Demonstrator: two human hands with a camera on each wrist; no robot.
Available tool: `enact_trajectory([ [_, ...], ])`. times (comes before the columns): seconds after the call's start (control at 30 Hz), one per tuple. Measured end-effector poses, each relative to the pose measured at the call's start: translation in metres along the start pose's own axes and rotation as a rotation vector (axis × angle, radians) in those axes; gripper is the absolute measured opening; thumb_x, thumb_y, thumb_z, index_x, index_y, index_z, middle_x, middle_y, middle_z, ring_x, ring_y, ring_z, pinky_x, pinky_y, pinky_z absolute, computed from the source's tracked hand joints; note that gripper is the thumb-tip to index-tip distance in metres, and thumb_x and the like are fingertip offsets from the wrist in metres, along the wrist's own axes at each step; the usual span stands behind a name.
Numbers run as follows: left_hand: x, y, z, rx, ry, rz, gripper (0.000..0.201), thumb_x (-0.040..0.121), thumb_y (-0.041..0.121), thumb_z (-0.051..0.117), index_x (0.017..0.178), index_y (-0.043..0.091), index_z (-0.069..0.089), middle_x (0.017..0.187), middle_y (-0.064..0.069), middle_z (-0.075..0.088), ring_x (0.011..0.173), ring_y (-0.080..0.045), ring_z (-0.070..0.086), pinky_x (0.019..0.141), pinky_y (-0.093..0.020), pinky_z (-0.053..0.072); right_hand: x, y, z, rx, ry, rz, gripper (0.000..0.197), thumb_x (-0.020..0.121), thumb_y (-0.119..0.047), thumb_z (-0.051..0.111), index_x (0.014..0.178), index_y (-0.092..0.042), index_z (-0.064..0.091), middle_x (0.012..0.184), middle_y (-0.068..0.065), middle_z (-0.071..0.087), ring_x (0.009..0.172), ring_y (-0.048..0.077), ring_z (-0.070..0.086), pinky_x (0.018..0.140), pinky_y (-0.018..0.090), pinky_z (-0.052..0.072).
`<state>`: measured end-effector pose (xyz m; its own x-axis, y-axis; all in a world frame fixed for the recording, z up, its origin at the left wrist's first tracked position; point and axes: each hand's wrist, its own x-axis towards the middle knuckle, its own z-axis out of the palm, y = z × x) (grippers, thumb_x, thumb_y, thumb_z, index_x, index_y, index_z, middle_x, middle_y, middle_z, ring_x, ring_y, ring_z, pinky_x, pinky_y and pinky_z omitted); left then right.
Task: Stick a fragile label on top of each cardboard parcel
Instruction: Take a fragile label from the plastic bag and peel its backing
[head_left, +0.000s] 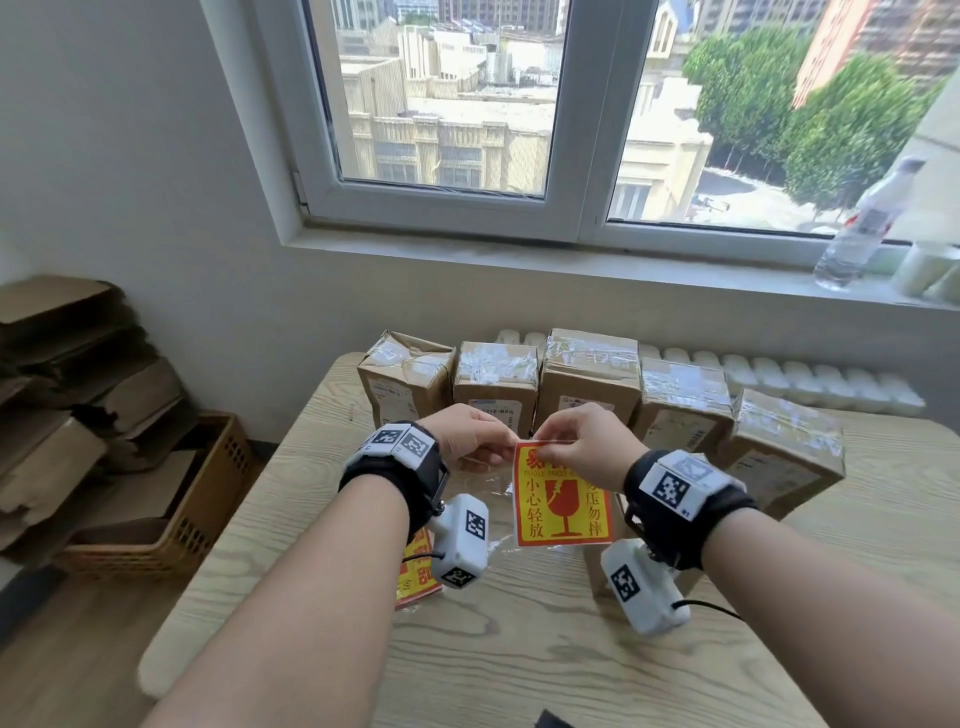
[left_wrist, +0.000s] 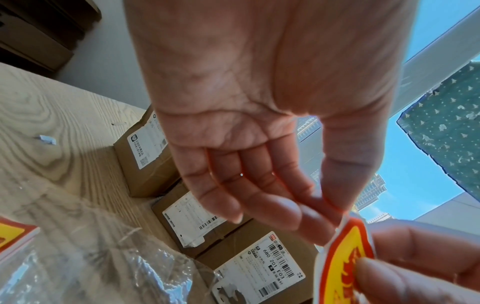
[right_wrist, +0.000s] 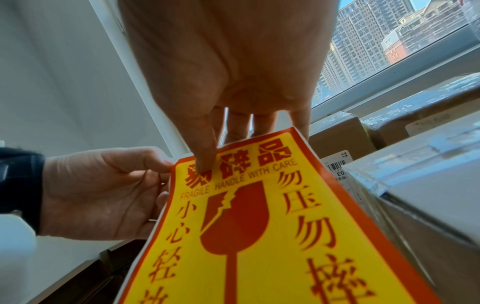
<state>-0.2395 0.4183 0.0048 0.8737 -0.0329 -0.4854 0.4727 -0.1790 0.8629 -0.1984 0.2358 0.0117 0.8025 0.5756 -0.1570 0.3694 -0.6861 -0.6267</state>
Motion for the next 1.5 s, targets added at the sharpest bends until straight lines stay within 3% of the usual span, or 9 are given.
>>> enact_trajectory([
  [0.27,-0.003,0.003,0.001,-0.114,-0.049,-0.021,0.016,0.09,0.004,0.06,0.078,0.009,0.069,0.059,-0.001,0.063,0.05,-0.006,0.057,0.054,-0.017,0.05,-0.004,-0.002,0.001,0.042,0.045,-0.039,0.007,0.082,-0.028,0.073,0.079,-0.027,0.066,0.081,-0.007,0.068,0.079,0.011,0.066,0.073,0.028,0.056],
  [0.4,-0.003,0.006,0.004,-0.162,-0.029,-0.044,0.014,0.092,0.005,0.058,0.082,0.008,0.065,0.07,-0.005,0.064,0.058,-0.009,0.061,0.055,-0.019,0.055,-0.005,-0.003,0.002,0.053,0.131,-0.039,0.018,0.077,-0.028,0.077,0.088,-0.025,0.063,0.088,-0.007,0.069,0.084,0.009,0.066,0.076,0.028,0.057],
  [0.53,-0.003,0.007,0.008,-0.205,-0.036,-0.064,0.015,0.095,0.007,0.055,0.082,0.009,0.063,0.069,-0.003,0.071,0.064,-0.013,0.069,0.063,-0.025,0.058,-0.006,-0.007,0.002,0.055,0.2,-0.078,0.025,0.076,-0.019,0.077,0.089,-0.026,0.056,0.092,-0.01,0.066,0.089,0.008,0.065,0.078,0.028,0.056],
  [0.8,-0.004,0.009,0.013,-0.197,-0.003,-0.069,0.01,0.092,0.013,0.06,0.085,0.006,0.062,0.081,-0.009,0.068,0.066,-0.015,0.067,0.055,-0.021,0.058,-0.011,-0.014,0.003,-0.024,0.202,-0.144,0.02,0.081,-0.014,0.07,0.094,-0.029,0.066,0.094,-0.013,0.066,0.092,0.006,0.062,0.084,0.024,0.051],
  [0.93,-0.005,0.008,0.014,-0.209,0.026,-0.089,0.012,0.093,0.007,0.054,0.082,0.006,0.06,0.079,-0.009,0.063,0.065,-0.015,0.065,0.055,-0.022,0.057,-0.01,-0.012,0.005,-0.065,0.227,-0.162,0.015,0.079,-0.018,0.073,0.083,-0.031,0.065,0.09,-0.012,0.061,0.089,0.008,0.059,0.082,0.029,0.052],
  [1.13,-0.006,0.002,0.011,-0.224,0.061,-0.002,0.007,0.09,-0.001,0.059,0.088,0.006,0.062,0.077,-0.007,0.067,0.055,-0.008,0.068,0.052,-0.018,0.055,-0.004,-0.008,0.007,-0.06,0.248,-0.194,0.021,0.075,-0.009,0.072,0.069,-0.027,0.062,0.085,-0.004,0.062,0.082,0.016,0.06,0.079,0.038,0.053],
  [1.3,-0.006,0.001,0.009,-0.216,0.038,0.034,0.024,0.09,-0.009,0.053,0.099,0.006,0.069,0.069,-0.003,0.069,0.057,-0.008,0.067,0.058,-0.021,0.059,-0.002,-0.002,0.011,-0.043,0.235,-0.165,0.022,0.079,-0.006,0.067,0.073,-0.025,0.057,0.084,-0.001,0.067,0.083,0.017,0.063,0.08,0.037,0.054],
  [1.4,-0.008,0.001,0.011,-0.129,0.001,0.035,0.031,0.086,-0.016,0.051,0.111,-0.005,0.066,0.079,-0.009,0.069,0.062,-0.009,0.069,0.064,-0.021,0.059,-0.001,0.0,0.009,-0.06,0.242,-0.137,0.021,0.082,-0.008,0.065,0.074,-0.024,0.054,0.09,-0.003,0.058,0.087,0.013,0.056,0.076,0.026,0.047],
  [1.5,-0.01,-0.001,0.013,-0.128,-0.024,0.086,0.043,0.076,-0.022,0.058,0.11,0.004,0.067,0.088,-0.009,0.07,0.076,-0.015,0.07,0.072,-0.027,0.06,0.0,-0.002,0.006,-0.026,0.222,-0.109,0.021,0.08,-0.008,0.069,0.072,-0.024,0.056,0.087,-0.005,0.051,0.082,0.011,0.052,0.073,0.022,0.041],
])
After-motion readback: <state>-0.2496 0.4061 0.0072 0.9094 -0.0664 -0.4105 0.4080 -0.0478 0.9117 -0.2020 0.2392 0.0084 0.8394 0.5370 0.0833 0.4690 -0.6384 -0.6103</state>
